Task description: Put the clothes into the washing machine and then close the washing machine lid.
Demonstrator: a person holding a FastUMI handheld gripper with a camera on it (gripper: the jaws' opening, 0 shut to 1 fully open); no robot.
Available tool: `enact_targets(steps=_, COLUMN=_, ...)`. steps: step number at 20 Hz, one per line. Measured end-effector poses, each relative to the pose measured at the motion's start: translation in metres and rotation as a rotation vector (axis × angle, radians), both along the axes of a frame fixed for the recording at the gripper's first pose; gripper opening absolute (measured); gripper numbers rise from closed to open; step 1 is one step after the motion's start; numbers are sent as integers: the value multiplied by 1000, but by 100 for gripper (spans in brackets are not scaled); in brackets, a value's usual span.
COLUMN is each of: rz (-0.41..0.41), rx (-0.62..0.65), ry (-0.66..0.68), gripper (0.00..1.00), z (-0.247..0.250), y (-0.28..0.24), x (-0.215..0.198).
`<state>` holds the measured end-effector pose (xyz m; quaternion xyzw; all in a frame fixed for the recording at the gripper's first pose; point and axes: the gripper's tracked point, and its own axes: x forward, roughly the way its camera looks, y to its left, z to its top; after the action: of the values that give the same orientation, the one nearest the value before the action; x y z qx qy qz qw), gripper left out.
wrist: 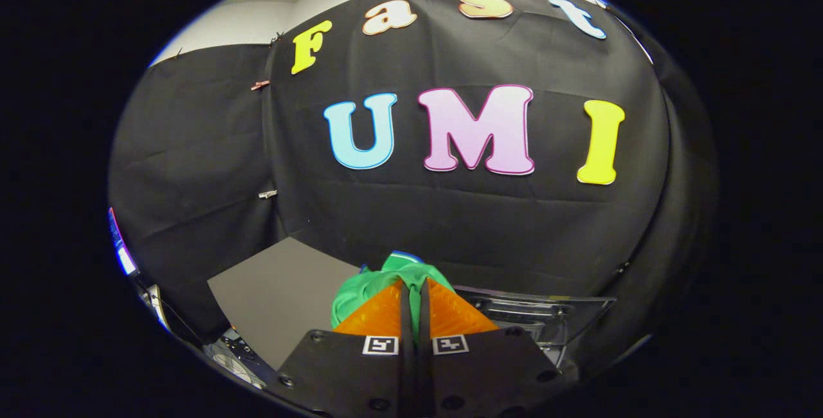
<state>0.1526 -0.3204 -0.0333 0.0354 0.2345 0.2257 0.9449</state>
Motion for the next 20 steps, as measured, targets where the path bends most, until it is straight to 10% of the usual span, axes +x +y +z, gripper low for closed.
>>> enact_targets(steps=20, rz=-49, rx=-145, ry=136, gripper=5, z=-121, y=-98, x=14)
